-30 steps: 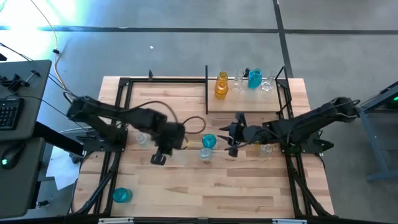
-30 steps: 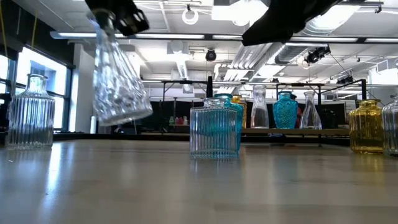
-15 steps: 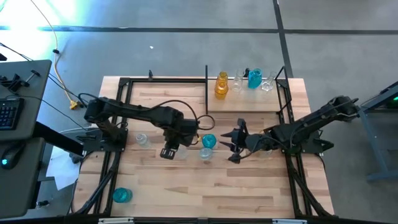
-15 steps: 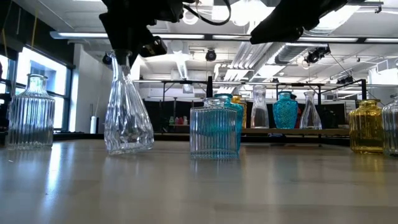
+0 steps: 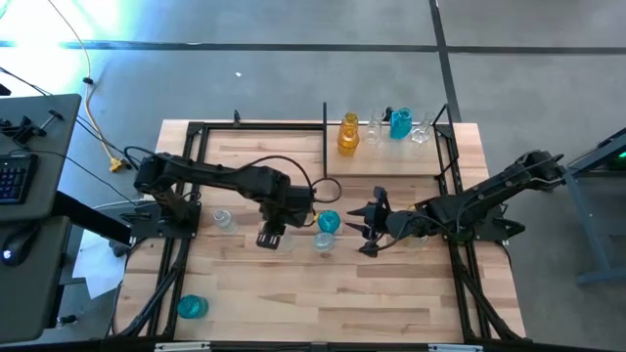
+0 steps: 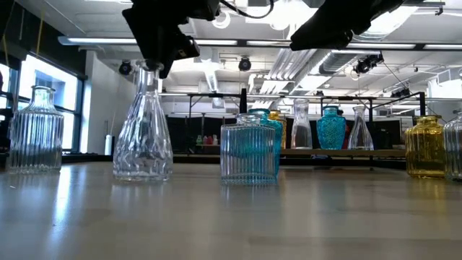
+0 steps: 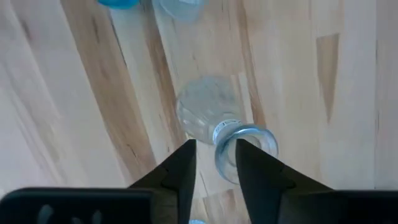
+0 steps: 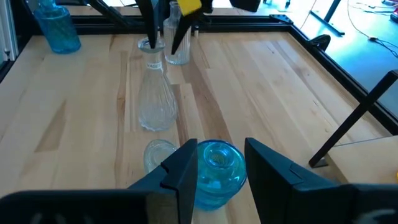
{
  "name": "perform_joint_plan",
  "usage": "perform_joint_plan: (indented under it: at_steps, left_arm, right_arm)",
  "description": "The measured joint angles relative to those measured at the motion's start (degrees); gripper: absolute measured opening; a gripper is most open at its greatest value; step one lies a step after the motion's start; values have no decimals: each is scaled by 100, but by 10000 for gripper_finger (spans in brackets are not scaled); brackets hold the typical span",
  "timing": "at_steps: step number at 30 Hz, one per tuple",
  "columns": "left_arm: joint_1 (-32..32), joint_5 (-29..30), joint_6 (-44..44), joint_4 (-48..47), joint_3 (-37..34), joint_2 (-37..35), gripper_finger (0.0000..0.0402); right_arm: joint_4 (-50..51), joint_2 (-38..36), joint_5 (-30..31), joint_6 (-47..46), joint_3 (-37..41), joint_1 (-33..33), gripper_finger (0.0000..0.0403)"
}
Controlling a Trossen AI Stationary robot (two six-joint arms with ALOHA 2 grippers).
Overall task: Sort vases onto shelf
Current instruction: Put the transparent vase on the shelf aligned with the other transparent vase
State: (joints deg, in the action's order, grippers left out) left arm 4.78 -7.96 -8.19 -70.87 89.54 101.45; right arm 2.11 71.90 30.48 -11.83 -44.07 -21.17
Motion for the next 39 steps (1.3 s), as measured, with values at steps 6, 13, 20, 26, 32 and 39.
perform_joint_plan:
  at_steps: [6,13,20,26,32,39]
  left_arm:
    - [0,106,-29,-76,370,0,137]
    - [29,458,-395,-300,705,-148,143]
    - [-23,266,-522,872,-620,-1329,72]
    - [-101,253,-64,3698,-2854,-2984,7]
    - [-103,364,303,6587,-4854,-4273,9]
    - [-111,1089,345,8953,-6438,-5236,1]
  right_arm:
    - [0,1,0,-16,0,0,117]
    - [65,2,0,24,0,135,117]
    - [175,81,2,26,-2,168,117]
    - [-334,552,-66,2,-4,210,117]
    - [-1881,1382,-421,26,-12,394,120]
    - [-3162,2081,-435,28,-13,439,183]
